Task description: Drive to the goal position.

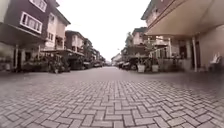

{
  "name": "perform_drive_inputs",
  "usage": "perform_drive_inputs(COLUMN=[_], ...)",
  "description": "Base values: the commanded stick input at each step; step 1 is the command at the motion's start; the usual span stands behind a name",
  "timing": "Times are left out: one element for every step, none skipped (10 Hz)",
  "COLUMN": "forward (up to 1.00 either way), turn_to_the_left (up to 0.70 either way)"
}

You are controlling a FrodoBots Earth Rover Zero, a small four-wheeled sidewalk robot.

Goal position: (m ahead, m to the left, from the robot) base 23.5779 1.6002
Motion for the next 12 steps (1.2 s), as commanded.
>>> perform_drive_inputs(forward=[0.7,0.7,0.7,0.7,0.7,0.7,0.7,0.7,0.7,0.7,0.7,0.7], turn_to_the_left=[0.0,0.0,0.0,0.0,0.0,0.0,0.0,0.0,0.0,0.0,-0.35,-0.32])
